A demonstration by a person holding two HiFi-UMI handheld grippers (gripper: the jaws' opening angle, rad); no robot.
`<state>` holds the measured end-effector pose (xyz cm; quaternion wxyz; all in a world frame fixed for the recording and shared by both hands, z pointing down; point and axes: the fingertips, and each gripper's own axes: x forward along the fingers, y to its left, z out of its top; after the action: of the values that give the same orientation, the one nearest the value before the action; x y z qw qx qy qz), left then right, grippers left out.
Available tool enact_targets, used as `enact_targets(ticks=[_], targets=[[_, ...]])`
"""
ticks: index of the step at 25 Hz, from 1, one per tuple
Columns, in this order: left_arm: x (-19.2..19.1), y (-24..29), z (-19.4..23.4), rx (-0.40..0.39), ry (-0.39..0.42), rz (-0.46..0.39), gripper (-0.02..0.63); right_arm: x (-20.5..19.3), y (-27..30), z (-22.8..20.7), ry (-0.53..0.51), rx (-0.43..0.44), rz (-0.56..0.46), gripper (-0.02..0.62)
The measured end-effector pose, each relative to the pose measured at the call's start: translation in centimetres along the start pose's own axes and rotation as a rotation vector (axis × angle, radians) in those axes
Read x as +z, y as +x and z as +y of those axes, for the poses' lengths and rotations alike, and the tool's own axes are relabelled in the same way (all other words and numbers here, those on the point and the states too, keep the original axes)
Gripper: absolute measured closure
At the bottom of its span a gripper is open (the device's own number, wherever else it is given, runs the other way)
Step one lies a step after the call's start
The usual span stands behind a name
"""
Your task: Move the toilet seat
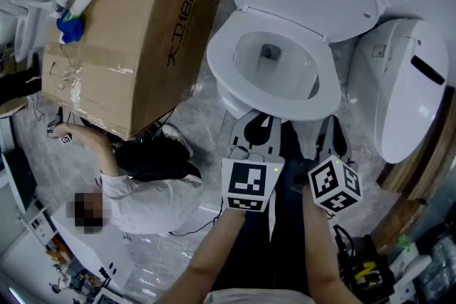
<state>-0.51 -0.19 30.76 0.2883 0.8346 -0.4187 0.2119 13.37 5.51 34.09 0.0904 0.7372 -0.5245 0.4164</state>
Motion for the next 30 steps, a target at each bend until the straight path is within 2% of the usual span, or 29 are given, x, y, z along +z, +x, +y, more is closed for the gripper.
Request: enact_targets(ticks=[9,17,30], targets=[[2.0,0.7,-0.3,-0.031,-0.023,-0.038,0.592,0.3,0.7,3.5,-0.045,0.098,0.0,0.569],[4.2,1.6,-0.5,-0.029,-0.02,-0.054,0.592,3.2,1.3,4.9,-0.12,0.127,-0.039,0.571],[8.7,3.7,-0.9,0.005,0.007,-0.109,0.592,7.9,2.4,5.9,-0.095,0.173,-0.079,0.571]])
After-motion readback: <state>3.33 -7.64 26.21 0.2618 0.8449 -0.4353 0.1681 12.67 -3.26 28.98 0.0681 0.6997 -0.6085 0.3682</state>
